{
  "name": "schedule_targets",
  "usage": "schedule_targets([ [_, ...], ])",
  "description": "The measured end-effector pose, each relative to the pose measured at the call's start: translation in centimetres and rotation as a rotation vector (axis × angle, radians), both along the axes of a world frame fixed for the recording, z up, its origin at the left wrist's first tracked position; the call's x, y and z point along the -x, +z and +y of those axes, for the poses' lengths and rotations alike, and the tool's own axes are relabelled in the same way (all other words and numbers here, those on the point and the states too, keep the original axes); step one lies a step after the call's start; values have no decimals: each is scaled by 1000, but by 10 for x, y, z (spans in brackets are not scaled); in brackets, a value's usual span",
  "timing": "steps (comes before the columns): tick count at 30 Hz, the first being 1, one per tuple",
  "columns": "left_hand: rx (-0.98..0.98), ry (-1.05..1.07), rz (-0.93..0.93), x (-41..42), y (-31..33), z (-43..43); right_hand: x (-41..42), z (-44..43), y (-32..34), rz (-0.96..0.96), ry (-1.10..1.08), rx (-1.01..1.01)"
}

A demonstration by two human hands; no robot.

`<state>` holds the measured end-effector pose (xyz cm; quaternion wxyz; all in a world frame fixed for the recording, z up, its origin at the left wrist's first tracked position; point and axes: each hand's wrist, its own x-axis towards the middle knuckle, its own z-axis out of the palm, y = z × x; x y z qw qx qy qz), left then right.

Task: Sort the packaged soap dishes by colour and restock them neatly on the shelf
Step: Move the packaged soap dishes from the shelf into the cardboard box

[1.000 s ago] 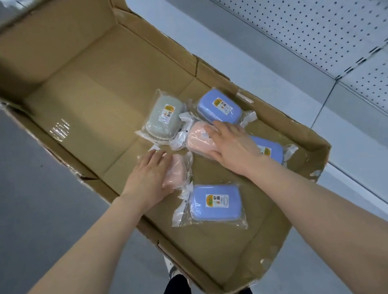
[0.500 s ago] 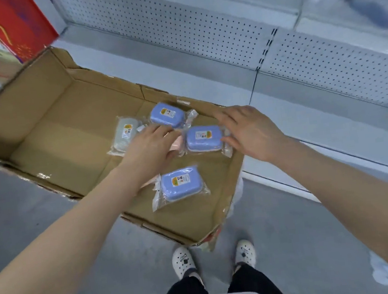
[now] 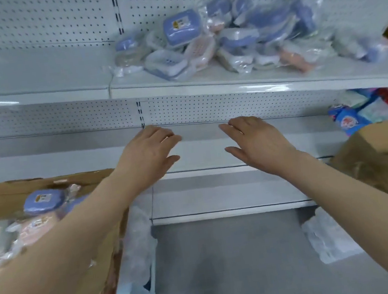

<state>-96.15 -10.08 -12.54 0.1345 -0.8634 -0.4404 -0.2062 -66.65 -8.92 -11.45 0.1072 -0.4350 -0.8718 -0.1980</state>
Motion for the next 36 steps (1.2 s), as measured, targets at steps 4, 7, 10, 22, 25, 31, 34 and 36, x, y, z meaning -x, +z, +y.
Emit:
schedule_targets([
  [4, -69, -99, -49, -109, 20, 30, -103, -2, 12, 19, -120, -71],
  [7, -103, -124, -96, -179, 35, 43, -165, -1, 22, 29, -202, -83],
  [10, -86, -140, -116, -233, 45, 59, -216, 2, 34, 45, -283, -97],
  [22, -54, -198, -59, -356, 64, 180, -341, 87, 46, 92, -429, -102],
  [25, -45, -190, -45, -374, 62, 225, -358, 127, 48, 80, -431, -94],
  [31, -6, -204, 66, -397, 56, 310, -375, 223, 59, 78, -445, -74],
  [34, 7, -222, 82, -401, 51, 339, -375, 264, 61, 77, -456, -43],
  [36, -35, -241, 27, -403, 50, 349, -370, 288, 62, 82, -452, -2],
])
